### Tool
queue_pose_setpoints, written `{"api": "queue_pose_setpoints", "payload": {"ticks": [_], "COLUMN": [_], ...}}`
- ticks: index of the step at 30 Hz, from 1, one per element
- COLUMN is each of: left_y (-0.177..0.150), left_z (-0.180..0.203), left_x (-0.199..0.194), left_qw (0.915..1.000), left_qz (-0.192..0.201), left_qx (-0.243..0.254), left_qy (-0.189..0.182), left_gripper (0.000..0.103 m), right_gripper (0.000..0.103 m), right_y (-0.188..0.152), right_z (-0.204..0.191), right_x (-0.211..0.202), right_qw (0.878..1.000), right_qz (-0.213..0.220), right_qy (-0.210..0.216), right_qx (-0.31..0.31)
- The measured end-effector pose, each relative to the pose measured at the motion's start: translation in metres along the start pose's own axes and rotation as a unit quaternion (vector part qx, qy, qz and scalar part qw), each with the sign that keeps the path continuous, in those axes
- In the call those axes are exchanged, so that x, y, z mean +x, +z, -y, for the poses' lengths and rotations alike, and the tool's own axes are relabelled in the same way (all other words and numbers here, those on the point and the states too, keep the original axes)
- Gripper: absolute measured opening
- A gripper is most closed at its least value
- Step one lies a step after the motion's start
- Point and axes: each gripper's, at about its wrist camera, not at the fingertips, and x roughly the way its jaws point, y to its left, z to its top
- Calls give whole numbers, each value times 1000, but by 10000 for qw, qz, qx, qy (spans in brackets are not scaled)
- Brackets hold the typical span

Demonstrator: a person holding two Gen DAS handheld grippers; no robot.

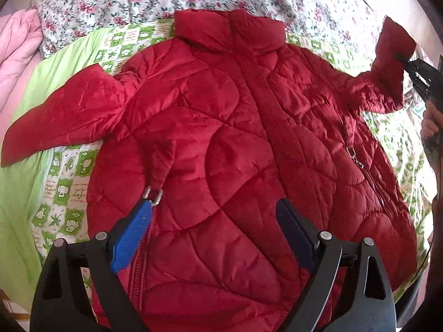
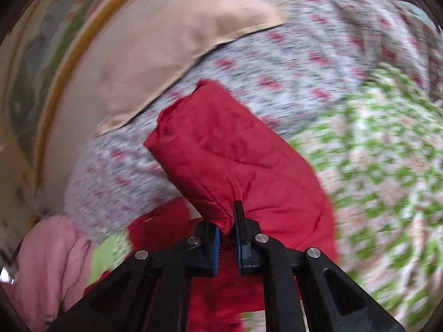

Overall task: Fold large clothes
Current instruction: 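Lift the sleeve with the right tool and fold it across the jacket body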

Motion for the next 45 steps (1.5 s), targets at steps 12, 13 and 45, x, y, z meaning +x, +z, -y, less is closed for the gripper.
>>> {"api": "queue_pose_setpoints", "payload": {"ticks": [12, 13, 45], "left_y": [13, 14, 147], "left_z": [-50, -53, -126], "left_x": [-7, -8, 137], "left_qw": [9963, 9954, 9026], "left_qz": [148, 161, -1114], "left_qx": [-675, -736, -2554], "left_qy": [-506, -599, -3282], "left_gripper": [92, 92, 89], "right_gripper": [8, 8, 10], "right_y": [-81, -88, -251], "right_z": [-122, -131, -251], "right_x": [72, 77, 175], "right_qw": [9856, 9836, 9231], "right_qz": [-1124, -1202, -2462], "right_qy": [1074, 1103, 1235], "right_qx": [-665, -770, -2684]}}
